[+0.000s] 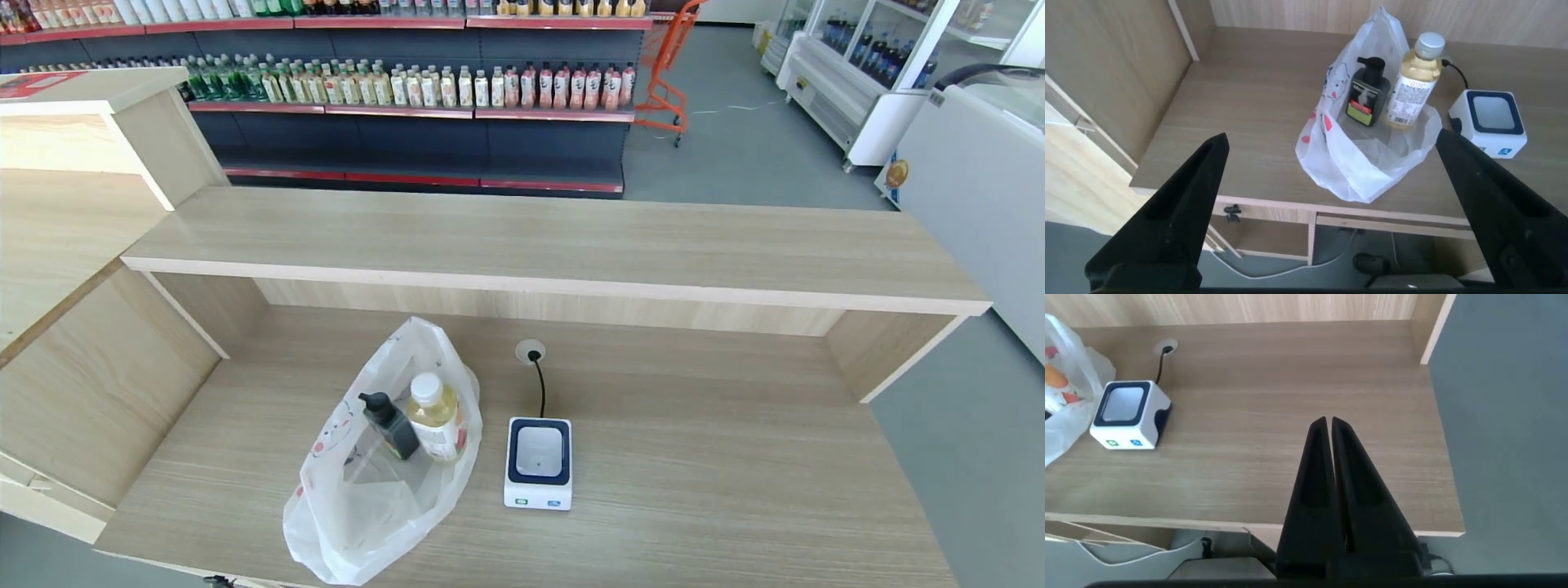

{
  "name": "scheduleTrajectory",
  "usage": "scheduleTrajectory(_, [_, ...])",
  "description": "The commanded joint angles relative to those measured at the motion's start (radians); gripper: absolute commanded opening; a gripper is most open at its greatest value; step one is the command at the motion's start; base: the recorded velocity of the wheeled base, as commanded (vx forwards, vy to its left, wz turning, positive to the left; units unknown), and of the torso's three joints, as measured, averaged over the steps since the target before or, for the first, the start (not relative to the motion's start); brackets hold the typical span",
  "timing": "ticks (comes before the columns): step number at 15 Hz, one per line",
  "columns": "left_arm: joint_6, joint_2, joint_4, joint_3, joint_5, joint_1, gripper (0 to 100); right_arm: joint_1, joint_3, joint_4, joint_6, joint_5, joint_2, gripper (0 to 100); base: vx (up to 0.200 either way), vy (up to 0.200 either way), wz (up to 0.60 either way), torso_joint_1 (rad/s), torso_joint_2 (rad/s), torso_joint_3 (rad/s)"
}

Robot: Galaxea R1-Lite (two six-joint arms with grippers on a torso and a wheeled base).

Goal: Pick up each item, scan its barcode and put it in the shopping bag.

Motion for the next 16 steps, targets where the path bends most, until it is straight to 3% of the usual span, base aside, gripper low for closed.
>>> scheduleTrajectory(1, [0.0,0.0,0.0,0.0,0.0,0.0,100,0.0,0.0,0.0,0.0,0.0,0.003,0,0.0,0.0,0.0,0.0,0.0,0.0])
scheduleTrajectory(5, [0.001,0.0,0.0,0.0,0.0,0.0,100,0.0,-0.001,0.0,0.0,0.0,0.003,0,0.0,0.0,0.0,0.0,0.0,0.0])
scheduleTrajectory(9, [-0.01,0.0,0.0,0.0,0.0,0.0,100,0.0,-0.001,0.0,0.0,0.0,0.003,0,0.0,0.2,0.0,-0.006,0.0,0.006])
scheduleTrajectory(16, [-0.005,0.0,0.0,0.0,0.0,0.0,100,0.0,-0.001,0.0,0.0,0.0,0.003,0,0.0,0.0,0.0,0.0,0.0,0.0])
